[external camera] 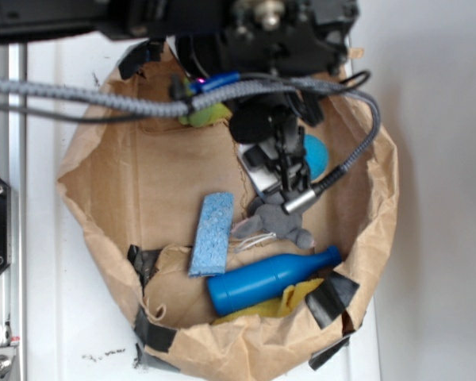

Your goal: Grab the green animal.

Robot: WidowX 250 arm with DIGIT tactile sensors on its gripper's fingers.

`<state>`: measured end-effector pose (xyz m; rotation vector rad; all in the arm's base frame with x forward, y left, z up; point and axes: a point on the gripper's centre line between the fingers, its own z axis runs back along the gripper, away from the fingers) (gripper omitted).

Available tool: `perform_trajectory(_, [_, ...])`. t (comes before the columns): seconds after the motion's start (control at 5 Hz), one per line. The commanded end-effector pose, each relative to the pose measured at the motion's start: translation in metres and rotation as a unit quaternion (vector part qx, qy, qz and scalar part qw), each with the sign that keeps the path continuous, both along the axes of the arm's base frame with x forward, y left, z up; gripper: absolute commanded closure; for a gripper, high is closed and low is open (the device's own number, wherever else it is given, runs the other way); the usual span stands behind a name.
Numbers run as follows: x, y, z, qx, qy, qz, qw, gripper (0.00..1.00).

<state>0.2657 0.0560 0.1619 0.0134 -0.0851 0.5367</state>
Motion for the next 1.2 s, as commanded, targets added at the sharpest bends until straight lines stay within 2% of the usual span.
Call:
perform_trajectory(0.0, [-0.001, 0.010, 0.011, 0.006, -0.018, 0.005, 1.000, 0.00])
perform_trajectory(0.2, [-0.001, 0.010, 0.011, 0.006, -0.018, 0.005, 1.000, 0.00])
perform_trajectory(0.4, [0.005, 0.023, -0.031, 0.052, 0.002, 0.039, 0.998, 0.00])
perform_trajectory(0.6, [-0.002, 0.025, -0.051, 0.075, -0.010, 0.047, 0.996, 0.00])
perform_trajectory(0.8, [-0.011, 0.019, -0.061, 0.042, -0.020, 0.052, 0.998, 0.00])
perform_trajectory(1.0, [0.000, 0.021, -0.070, 0.020, -0.024, 0.071, 0.997, 0.00])
